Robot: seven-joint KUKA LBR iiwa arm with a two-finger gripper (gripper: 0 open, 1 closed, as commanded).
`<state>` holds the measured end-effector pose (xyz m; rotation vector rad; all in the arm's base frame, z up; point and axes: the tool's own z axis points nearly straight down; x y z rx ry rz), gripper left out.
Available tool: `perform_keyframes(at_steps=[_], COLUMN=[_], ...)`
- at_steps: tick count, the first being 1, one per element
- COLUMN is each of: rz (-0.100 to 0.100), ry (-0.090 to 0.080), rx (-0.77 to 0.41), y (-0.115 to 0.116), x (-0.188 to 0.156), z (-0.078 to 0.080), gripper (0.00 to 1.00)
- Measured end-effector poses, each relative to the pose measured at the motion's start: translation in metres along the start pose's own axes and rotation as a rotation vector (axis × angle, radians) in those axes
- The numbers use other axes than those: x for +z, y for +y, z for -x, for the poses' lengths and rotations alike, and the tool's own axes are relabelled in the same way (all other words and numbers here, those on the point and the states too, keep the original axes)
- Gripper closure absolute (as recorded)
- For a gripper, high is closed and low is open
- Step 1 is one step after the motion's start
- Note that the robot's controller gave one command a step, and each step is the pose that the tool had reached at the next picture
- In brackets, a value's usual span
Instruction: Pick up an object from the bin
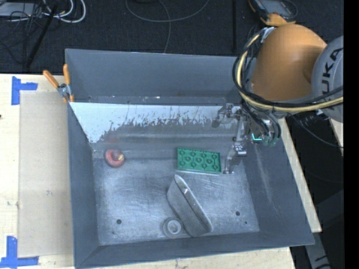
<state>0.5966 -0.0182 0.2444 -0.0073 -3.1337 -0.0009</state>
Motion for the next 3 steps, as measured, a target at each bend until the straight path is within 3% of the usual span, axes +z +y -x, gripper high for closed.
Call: perform_keyframes(at_steps=[1, 2, 3], rz=[0.001, -0.002, -0.001], ry=[-0.021, -0.052, -0.017], rx=[-0.030, -0.031, -0.025], y=[-0.023, -0.023, -0.023], x=[0.172, 0.163, 0.025], z=[0.008, 0.015, 0.010], gripper=[0.00, 1.00, 1.00])
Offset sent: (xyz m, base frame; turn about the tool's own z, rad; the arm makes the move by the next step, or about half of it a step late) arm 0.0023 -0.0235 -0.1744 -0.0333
